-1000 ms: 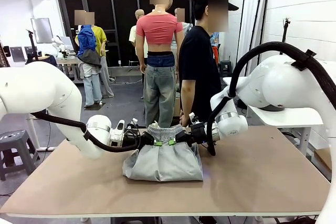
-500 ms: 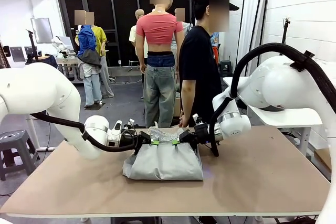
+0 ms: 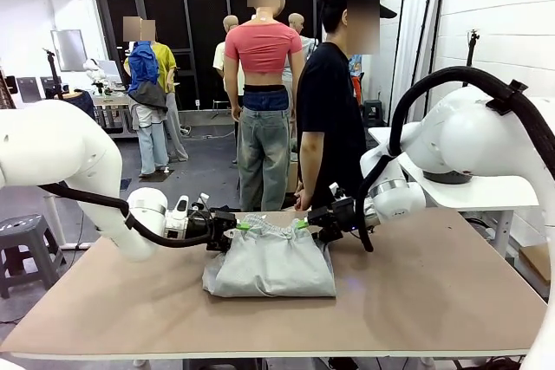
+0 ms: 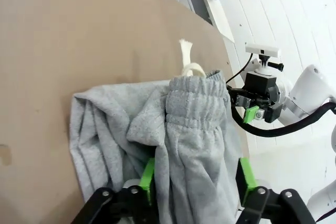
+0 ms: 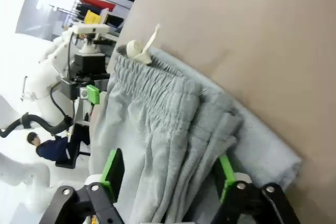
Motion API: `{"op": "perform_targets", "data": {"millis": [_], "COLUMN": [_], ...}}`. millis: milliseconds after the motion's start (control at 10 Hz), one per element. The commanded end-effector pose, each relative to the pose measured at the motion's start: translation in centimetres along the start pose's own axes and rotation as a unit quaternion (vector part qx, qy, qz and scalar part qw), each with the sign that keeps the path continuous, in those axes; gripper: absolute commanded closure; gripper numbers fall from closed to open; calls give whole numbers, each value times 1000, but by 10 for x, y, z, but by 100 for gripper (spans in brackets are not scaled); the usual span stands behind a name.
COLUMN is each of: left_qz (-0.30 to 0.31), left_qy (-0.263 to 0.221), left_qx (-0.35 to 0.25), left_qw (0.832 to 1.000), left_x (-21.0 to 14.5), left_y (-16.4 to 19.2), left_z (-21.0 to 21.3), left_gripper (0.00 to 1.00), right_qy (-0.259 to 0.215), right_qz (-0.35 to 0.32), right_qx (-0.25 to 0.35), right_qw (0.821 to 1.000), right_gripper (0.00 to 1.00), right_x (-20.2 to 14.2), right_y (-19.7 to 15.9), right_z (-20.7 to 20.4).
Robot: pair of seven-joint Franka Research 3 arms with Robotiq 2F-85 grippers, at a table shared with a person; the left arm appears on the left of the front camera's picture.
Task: Fold the training pants.
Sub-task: Fold the Training pants in half.
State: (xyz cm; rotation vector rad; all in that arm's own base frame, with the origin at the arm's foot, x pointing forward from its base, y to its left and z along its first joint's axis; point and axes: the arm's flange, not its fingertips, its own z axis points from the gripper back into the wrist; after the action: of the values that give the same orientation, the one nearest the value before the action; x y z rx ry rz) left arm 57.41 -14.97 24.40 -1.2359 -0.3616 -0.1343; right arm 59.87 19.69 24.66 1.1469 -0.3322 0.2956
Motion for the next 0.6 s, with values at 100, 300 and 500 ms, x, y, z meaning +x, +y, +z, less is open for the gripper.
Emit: {"op": "perform_targets", "data": {"millis": [100, 300, 500], "left_qz": [-15, -43, -72], "left_qy": [-38, -54, -64], "left_qx": [18, 18, 12], "left_qw": [999, 997, 995], "left_x": [-1, -7, -8], "left_y": [-32, -57, -74], "left_z": [47, 67, 78], "left_gripper": [0, 0, 0], "right_qy": [-31, -59, -72], "right_qz": [19, 50, 72], "right_qx": [-46, -45, -47], "right_qw": [998, 996, 994], "right_gripper": [0, 0, 0], "right_x": [6, 5, 10], "right_y": [21, 49, 61], "right_z": [47, 77, 81]}}
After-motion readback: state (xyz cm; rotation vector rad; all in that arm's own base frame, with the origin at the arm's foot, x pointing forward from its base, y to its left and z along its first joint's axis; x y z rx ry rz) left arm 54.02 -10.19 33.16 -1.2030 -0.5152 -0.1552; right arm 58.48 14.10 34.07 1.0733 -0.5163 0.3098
